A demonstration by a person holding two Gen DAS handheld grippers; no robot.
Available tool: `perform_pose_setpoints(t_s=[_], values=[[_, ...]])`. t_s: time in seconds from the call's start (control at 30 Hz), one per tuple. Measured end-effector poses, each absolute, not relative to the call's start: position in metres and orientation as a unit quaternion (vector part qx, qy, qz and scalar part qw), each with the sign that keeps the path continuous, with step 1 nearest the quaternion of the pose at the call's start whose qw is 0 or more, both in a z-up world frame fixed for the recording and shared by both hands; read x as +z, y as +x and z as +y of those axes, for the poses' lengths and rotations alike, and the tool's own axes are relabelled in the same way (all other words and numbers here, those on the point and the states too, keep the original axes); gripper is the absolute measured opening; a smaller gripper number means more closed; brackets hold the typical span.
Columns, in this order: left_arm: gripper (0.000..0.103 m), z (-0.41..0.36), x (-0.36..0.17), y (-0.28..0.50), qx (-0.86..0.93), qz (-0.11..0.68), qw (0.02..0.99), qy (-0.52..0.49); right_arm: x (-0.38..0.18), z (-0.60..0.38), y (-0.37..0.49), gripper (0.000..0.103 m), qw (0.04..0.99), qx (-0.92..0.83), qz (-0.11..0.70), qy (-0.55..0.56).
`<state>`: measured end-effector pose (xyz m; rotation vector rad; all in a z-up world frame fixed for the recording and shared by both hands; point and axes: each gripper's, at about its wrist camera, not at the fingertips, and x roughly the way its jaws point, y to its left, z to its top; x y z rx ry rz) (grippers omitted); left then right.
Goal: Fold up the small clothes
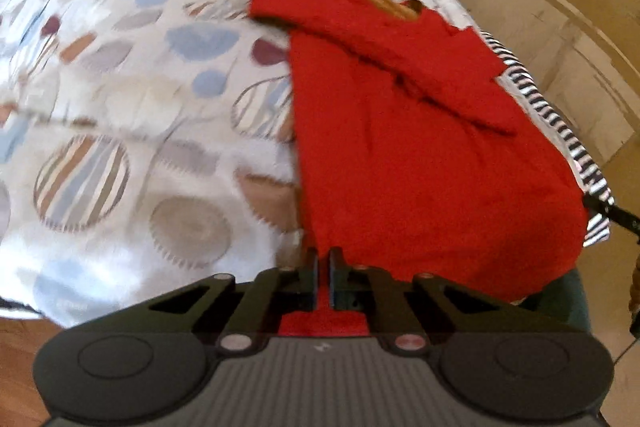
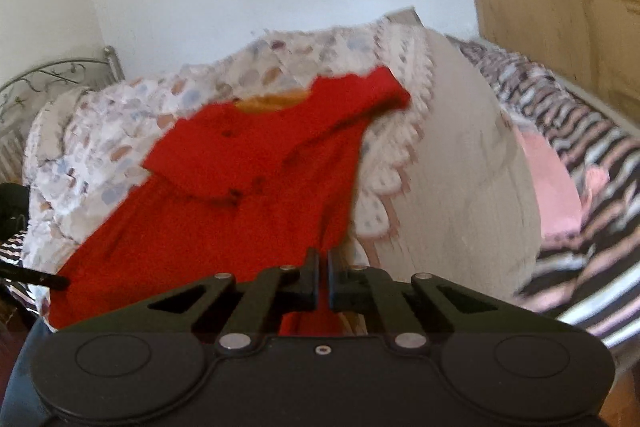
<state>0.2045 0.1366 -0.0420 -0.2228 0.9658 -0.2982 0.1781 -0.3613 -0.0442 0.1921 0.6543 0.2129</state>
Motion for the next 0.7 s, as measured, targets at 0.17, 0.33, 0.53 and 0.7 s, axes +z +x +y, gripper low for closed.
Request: perform_pose_setpoints(t_s=[0.17, 0.33, 0.53, 0.7], values=[[0.003, 0.135, -0.051, 0.205, -0.119, 0.463, 0.874, -0.086, -0.048, -0.344, 0.169, 0.009, 0.944, 0.095, 0.317, 0.019], [0.004, 0.127, -0.048, 0.199, -0.115, 0.455, 0.881, -0.058, -0.042, -0.326, 0.146, 0.043, 0.948, 0.125, 0.286, -0.066], [0.029, 0.126, -0.038, 0.19, -0.1, 0.434, 0.893, -0.066, -0.054, -0.281, 0.113, 0.072, 0.91, 0.21, 0.265, -0.242], [0.085, 0.125, -0.026, 0.181, -0.067, 0.392, 0.916, -0.06, -0.075, -0.249, 0.102, 0.075, 0.872, 0.236, 0.25, -0.348]])
